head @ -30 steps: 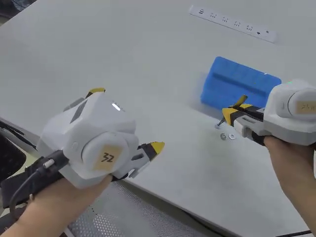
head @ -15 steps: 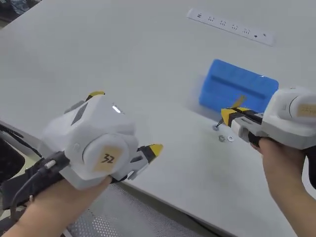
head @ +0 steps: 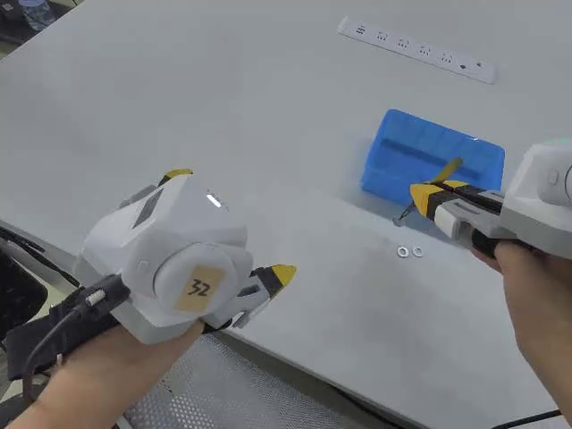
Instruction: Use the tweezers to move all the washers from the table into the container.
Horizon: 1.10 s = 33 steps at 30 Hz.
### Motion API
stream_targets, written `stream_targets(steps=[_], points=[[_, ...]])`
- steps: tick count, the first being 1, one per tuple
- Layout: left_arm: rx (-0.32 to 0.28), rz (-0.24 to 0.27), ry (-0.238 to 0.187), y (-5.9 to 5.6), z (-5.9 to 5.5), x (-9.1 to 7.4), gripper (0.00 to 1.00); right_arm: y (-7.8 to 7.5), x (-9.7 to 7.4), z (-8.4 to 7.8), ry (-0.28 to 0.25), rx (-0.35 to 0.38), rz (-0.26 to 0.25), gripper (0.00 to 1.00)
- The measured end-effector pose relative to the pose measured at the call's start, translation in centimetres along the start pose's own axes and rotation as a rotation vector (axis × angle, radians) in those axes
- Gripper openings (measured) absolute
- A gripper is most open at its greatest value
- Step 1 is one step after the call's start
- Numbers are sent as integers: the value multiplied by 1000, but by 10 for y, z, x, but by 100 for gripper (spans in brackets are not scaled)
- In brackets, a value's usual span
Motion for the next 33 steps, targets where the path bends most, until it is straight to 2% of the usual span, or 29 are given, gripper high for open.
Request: stream_targets(steps=[3, 9, 15, 21, 26, 33], points=[[-1, 0, -1, 0, 0, 0, 89, -1, -2, 10, -24, -49, -19, 4], [-1, 1, 0, 0, 0, 0, 89, -9, -5, 31, -76, -43, -34, 4], [5, -1, 5, 0, 0, 0, 88, -19, 0, 39, -103, -54, -75, 4], [6, -2, 7, 0, 0, 0, 88, -29, 6, 37, -98, -45, -108, 4], [8, -3, 8, 0, 0, 0, 88, -36, 17, 26, -81, -22, -132, 4], [13, -8, 14, -1, -1, 0, 87, -42, 38, 15, -47, 11, -127, 4]])
Point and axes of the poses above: the centre of the closed fingertips' face, and the gripper's own axes: x roughly forward along the fingers, y roughly to its left, z roughly out of its top, the point moved 10 cm from there along -x, roughly backward along the fingers
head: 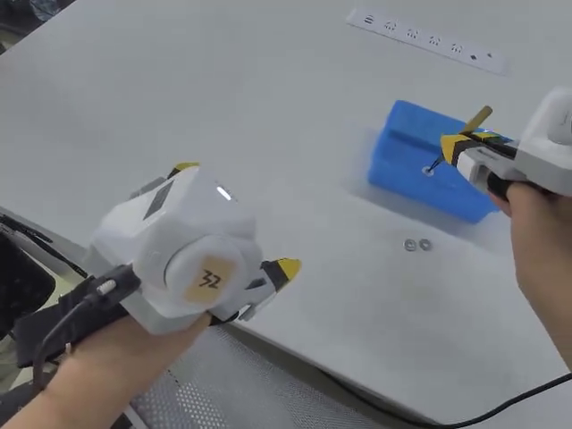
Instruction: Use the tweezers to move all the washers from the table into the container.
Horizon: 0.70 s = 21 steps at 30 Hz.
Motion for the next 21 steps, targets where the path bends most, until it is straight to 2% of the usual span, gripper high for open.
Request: stream_targets(steps=[5, 15, 16, 21], points=[[-3, -2, -1, 0, 0, 0, 88, 0, 7, -4, 21, 9, 5, 4], [-4, -1, -9, 0, 1, 0, 87, 5, 18, -16, 87, -65, 3, 4], [-5, 0, -8, 1, 0, 0, 87, 3, 19, -17, 63, -72, -1, 4], [-1, -8, -7, 0, 0, 0, 87, 4, 18, -19, 47, -56, -5, 4]])
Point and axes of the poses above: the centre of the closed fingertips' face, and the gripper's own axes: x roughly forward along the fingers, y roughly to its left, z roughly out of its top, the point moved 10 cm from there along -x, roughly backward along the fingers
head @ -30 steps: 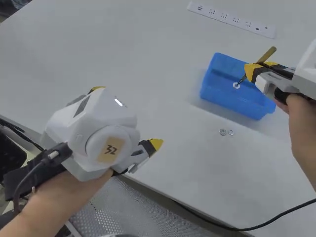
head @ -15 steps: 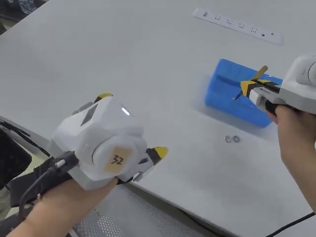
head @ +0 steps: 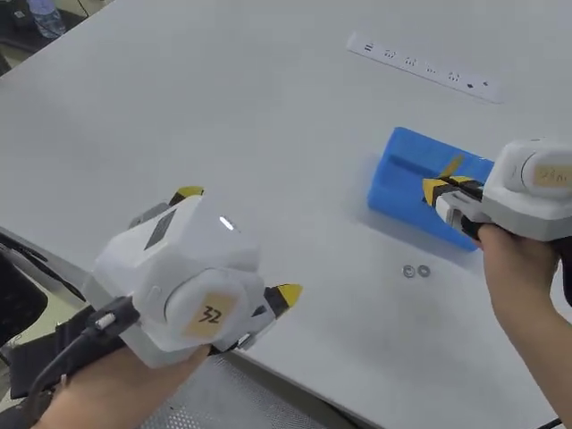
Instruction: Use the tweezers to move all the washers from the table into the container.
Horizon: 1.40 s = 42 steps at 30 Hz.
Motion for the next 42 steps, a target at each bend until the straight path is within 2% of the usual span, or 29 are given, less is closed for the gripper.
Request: stream_targets(steps=[7, 12, 18, 24, 28, 35, 39, 42], points=[[0, 13, -3, 1, 0, 0, 87, 0, -3, 0, -6, 8, -3, 5], [8, 9, 5, 0, 0, 0, 87, -2, -5, 4, 0, 24, 13, 5], [13, 3, 9, -1, 0, 1, 87, 7, -25, 17, -60, 31, 30, 5], [9, 7, 7, 0, 0, 0, 87, 9, -49, 30, -124, 29, 45, 5], [-9, 12, -5, 2, 0, -1, 85, 10, -60, 32, -147, 44, 47, 5], [1, 5, 4, 0, 0, 0, 85, 12, -71, 23, -155, 109, 78, 5], [0, 3, 5, 0, 0, 0, 85, 15, -72, 9, -125, 145, 86, 5], [4, 1, 10, 0, -1, 1, 85, 19, -70, -3, -87, 129, 86, 5]])
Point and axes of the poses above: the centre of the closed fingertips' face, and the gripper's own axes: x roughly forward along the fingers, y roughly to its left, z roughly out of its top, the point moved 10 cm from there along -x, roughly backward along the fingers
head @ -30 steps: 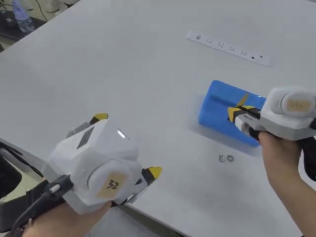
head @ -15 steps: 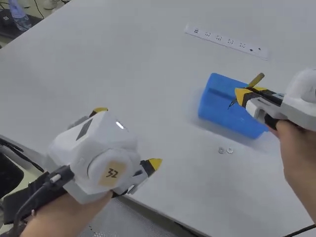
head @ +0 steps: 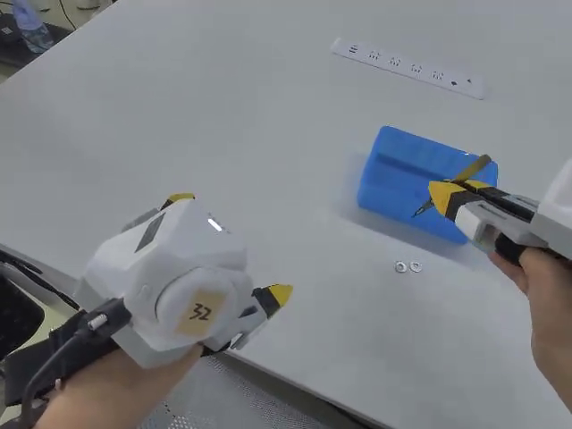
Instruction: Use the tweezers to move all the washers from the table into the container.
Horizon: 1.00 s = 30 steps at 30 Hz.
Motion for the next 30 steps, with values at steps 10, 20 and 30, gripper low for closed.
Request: stream_targets(steps=[10, 20, 30], points=[[7, -3, 5, -1, 0, 0, 84, 10, 0, -33, 81, 8, 1, 5], [6, 0, 7, 0, -1, 0, 84, 16, 0, -41, 97, 19, -6, 5], [12, -2, 17, -1, -1, 0, 84, 13, -1, -39, 98, -18, -22, 5]])
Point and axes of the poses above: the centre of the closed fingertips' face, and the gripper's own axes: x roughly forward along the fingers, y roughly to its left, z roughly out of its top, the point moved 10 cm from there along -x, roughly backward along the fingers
